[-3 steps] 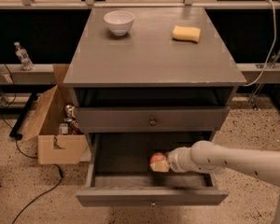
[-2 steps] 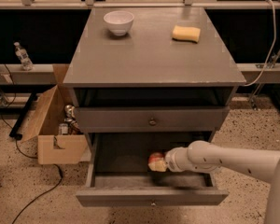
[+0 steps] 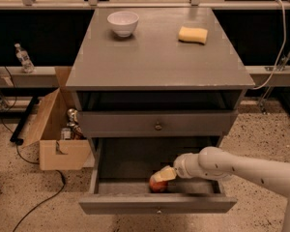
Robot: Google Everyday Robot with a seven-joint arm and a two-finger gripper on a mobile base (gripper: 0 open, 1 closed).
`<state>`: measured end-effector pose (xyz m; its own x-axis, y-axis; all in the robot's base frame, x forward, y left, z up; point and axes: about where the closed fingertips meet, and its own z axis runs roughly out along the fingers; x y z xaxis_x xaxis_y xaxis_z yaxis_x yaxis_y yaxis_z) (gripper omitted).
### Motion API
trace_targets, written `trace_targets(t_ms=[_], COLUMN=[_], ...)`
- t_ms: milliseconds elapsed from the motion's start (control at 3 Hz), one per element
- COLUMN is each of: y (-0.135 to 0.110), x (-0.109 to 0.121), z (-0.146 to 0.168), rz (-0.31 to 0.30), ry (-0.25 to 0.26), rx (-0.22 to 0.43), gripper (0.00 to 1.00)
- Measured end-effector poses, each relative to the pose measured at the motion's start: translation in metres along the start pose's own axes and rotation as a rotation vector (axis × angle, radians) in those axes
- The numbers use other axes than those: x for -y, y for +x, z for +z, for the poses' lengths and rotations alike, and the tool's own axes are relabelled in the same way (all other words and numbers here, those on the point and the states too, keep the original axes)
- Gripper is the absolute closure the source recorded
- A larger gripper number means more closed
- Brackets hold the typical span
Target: Place apple into middle drawer
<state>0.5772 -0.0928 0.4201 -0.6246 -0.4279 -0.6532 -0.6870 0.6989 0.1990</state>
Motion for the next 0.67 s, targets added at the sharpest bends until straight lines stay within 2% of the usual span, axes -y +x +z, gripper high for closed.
trace_targets(t_ms=[333,667], y=[0.007,0.017], x=[0.011,0.025], z=[-0.054,-0.133], rz=[0.02,0.051], ry=[0.034,0.102], rx=[0.032,0.088], gripper=[0.0,0.0])
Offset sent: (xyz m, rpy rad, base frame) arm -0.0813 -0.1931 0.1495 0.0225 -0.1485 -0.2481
